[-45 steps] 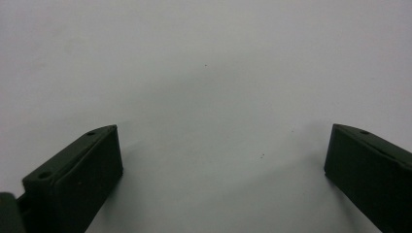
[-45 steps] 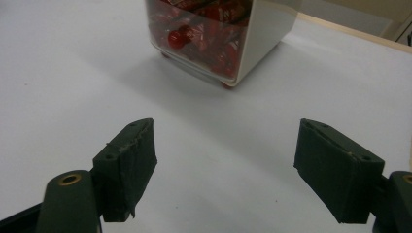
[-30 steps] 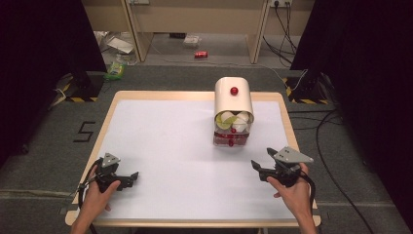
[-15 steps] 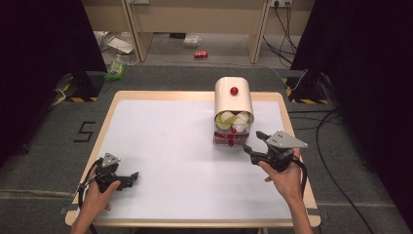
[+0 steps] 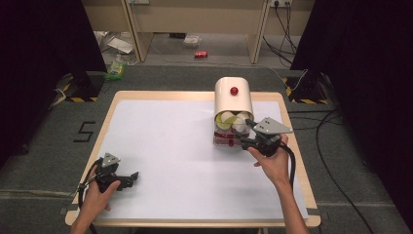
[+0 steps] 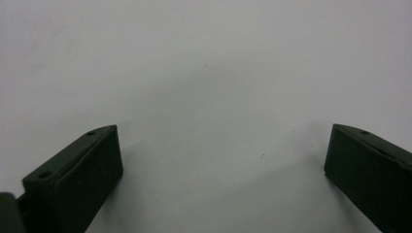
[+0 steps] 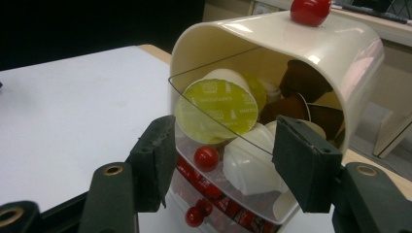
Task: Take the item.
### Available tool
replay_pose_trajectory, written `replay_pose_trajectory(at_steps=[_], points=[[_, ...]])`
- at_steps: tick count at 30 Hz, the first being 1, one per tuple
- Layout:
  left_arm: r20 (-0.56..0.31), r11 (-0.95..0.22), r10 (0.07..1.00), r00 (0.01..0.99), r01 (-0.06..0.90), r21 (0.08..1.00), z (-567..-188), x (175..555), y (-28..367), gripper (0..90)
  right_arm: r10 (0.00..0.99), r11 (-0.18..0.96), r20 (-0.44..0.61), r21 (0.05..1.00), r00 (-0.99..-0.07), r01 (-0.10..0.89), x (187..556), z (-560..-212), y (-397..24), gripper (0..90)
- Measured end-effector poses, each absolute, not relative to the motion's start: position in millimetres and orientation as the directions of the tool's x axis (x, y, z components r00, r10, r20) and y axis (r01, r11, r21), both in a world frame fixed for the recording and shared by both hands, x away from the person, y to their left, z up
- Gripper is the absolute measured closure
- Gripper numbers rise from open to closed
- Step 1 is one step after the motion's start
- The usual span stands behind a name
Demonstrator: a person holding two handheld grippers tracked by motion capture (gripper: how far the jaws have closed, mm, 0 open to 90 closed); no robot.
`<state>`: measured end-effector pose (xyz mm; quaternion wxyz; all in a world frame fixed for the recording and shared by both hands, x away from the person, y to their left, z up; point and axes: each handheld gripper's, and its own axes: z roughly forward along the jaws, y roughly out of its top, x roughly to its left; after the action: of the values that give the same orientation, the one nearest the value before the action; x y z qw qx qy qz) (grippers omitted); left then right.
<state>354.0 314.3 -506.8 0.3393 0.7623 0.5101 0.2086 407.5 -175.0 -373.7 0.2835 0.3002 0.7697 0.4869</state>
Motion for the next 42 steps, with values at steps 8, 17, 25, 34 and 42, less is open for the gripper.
replay_pose_trajectory(at_steps=[8,17,25,34,42], points=[[-0.028,-0.25,0.919,0.393,0.636,0.73,-506.8,354.0,314.3,0.0,0.725,0.367,-0.156,0.912,-0.671,0.184,421.8,-376.5,-166.0,44.1],[-0.027,-0.25,0.919,0.393,0.635,0.73,-506.8,353.9,314.3,0.0,0.69,0.443,-0.181,0.871,-0.701,0.211,437.1,-376.9,-158.2,45.8],[-0.028,-0.25,0.919,0.393,0.636,0.731,-506.8,353.8,314.3,0.0,0.646,0.512,-0.22,0.835,-0.731,0.201,438.5,-369.3,-161.0,58.6],[-0.027,-0.25,0.919,0.393,0.635,0.731,-506.8,353.8,314.2,0.0,0.586,0.598,-0.3,0.787,-0.753,0.151,428.2,-359.7,-156.4,66.0],[-0.026,-0.25,0.919,0.393,0.635,0.731,-506.8,353.8,314.2,0.0,0.61,0.553,-0.222,0.806,-0.76,0.208,440.0,-364.2,-160.5,57.9]])
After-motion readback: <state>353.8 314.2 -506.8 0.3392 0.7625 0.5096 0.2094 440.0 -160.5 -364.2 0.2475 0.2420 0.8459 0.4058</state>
